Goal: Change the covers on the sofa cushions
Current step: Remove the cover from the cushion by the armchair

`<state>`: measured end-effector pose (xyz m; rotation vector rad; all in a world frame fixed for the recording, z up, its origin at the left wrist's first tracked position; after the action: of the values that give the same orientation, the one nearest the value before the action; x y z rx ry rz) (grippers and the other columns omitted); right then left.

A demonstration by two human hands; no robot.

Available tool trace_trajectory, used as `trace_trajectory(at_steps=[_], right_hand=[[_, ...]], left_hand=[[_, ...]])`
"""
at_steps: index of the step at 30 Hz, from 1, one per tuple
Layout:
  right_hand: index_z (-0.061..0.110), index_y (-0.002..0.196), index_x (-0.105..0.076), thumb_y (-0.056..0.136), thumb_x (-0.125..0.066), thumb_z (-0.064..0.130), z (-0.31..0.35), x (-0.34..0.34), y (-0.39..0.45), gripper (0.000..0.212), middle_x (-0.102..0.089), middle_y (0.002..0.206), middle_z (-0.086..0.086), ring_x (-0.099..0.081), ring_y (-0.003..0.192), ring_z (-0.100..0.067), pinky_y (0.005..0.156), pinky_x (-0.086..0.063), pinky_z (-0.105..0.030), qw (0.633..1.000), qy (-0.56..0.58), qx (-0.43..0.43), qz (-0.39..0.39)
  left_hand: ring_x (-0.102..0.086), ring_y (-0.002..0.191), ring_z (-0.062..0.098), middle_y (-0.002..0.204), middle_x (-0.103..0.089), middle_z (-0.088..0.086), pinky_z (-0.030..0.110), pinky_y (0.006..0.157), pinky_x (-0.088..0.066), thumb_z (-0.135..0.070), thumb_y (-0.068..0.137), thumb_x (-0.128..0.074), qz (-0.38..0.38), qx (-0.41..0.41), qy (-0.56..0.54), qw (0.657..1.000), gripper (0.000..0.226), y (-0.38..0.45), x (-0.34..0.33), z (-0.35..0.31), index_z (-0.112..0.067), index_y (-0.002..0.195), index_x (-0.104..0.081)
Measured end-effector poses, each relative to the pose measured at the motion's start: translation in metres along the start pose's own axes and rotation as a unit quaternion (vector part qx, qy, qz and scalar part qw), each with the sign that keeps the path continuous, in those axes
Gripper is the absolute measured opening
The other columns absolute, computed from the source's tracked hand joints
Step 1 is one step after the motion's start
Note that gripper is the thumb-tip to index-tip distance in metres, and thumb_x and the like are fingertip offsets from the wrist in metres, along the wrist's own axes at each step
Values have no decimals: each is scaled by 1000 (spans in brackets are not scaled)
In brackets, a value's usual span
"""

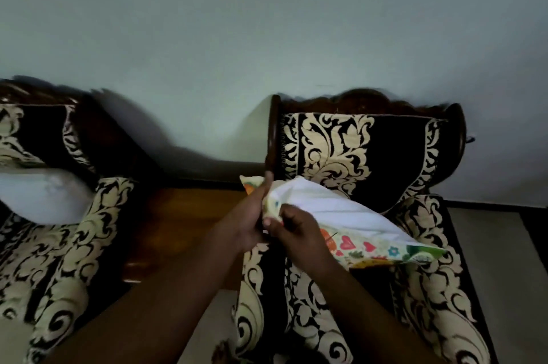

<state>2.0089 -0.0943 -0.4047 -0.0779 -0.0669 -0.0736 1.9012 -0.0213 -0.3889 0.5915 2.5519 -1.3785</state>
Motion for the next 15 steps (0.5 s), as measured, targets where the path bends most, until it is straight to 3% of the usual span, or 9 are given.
trace_trajectory(at_steps=[2,3,5,7,9,12,14,15], right_hand=[[5,87,-68,94,-72,18,24,-39,-17,15,-68,82,-6,-63,77,-23,72,-51,-45,997,-48,53,22],[3,83,-66,93,-73,22,35,-60,-23,22,-65,78,-7,-60,74,-22,69,-49,-44,994,-77,75,24],[0,78,-59,92,-72,37,52,-88,-31,41,-58,74,-14,-55,72,-26,67,-44,-48,987,-124,99,22],[0,82,-60,93,-70,46,56,-106,-33,47,-60,79,-15,-57,76,-30,71,-45,-50,983,-148,102,31],[4,90,-65,93,-70,46,60,-123,-35,42,-67,87,-14,-63,83,-32,76,-49,-52,983,-157,87,47],[19,87,-69,93,-72,34,59,-139,-40,16,-72,85,6,-68,80,-14,75,-54,-39,975,-191,75,89],[24,73,-62,92,-75,26,45,-147,-46,23,-64,69,16,-57,64,2,65,-47,-26,970,-210,58,108],[20,71,-61,91,-75,30,32,-149,-49,25,-63,67,12,-54,63,2,63,-47,-29,967,-222,42,117]], left_hand=[[-66,63,20,81,-72,13,24,54,-49,-27,97,-63,-9,-30,12,999,25,-37,16,-14,-4,95,-72],[-62,51,18,66,-67,11,21,46,-47,-11,94,-63,-35,-68,46,996,14,-59,33,-19,-2,84,-68],[-64,48,21,64,-68,16,23,45,-49,3,87,-64,-61,-134,89,985,5,-86,60,-25,4,83,-67],[-69,62,29,84,-73,23,29,52,-54,6,81,-66,-62,-177,89,978,20,-105,78,-29,3,100,-71],[-72,73,28,93,-75,16,29,57,-56,4,81,-68,-79,-213,116,967,28,-118,96,-28,-4,107,-72],[-70,92,22,103,-73,5,31,75,-57,-5,78,-75,-132,-249,206,937,30,-117,118,-16,-14,106,-70],[-65,93,17,104,-69,2,26,74,-51,-7,76,-77,-166,-250,280,912,26,-108,135,-1,-17,98,-68],[-62,91,16,103,-69,2,24,71,-47,-8,75,-77,-176,-241,317,900,23,-102,143,9,-19,92,-66]])
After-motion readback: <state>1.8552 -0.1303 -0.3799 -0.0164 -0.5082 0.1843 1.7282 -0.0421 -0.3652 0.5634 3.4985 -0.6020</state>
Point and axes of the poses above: each hand's wrist, its own y-axis towards the middle knuckle, its own x-axis out of the back of the hand, z = x × y, the point moved 2 cm from there along y, towards the middle knuckle
